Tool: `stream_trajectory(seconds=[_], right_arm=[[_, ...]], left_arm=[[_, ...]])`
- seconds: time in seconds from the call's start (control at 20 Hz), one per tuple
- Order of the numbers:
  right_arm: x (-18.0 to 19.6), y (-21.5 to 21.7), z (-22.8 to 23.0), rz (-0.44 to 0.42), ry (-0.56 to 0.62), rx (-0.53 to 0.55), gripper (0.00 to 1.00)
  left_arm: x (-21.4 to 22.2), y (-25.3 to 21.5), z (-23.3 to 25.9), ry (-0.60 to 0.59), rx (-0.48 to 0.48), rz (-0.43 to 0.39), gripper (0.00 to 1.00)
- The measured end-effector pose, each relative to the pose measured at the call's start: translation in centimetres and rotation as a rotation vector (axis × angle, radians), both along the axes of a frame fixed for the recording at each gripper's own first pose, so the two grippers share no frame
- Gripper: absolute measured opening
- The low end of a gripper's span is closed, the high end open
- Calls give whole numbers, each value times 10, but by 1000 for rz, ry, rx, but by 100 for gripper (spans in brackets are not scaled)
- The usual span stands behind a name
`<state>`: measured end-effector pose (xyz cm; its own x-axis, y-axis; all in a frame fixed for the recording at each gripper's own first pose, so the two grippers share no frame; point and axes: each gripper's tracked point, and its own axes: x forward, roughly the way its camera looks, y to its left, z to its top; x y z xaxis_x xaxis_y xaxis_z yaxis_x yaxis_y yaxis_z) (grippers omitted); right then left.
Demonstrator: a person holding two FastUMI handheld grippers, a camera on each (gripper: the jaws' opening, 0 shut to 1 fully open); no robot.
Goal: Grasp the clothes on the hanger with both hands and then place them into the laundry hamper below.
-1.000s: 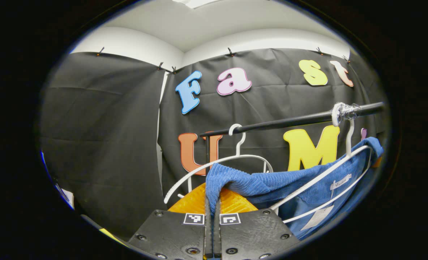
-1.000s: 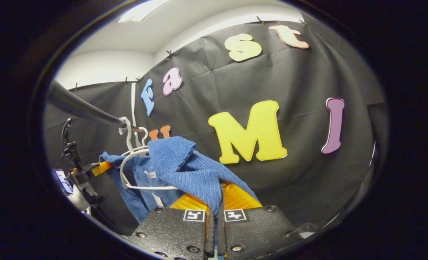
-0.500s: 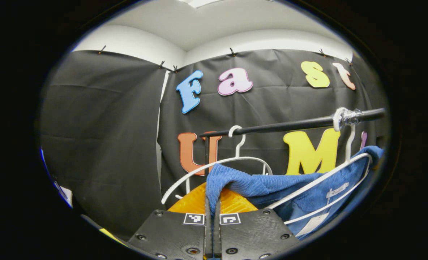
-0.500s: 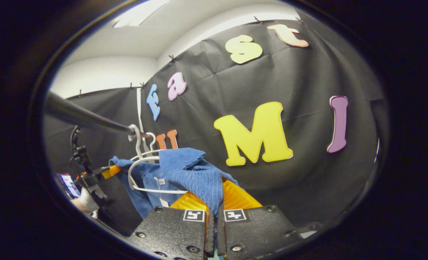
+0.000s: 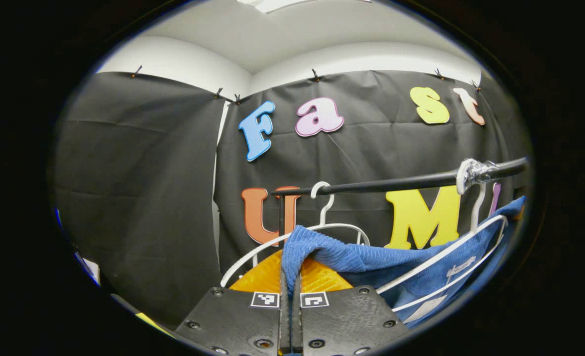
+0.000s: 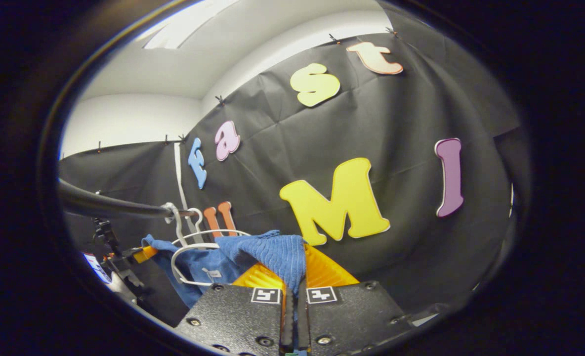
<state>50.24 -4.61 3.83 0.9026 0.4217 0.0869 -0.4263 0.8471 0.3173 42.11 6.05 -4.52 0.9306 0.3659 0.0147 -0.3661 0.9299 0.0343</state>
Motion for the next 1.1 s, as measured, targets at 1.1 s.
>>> stream_trajectory(seconds=[1.1], right_arm=[[47, 9, -127, -115, 229, -170, 7]], left_arm=[[6, 27, -99, 167, -155, -24, 1]])
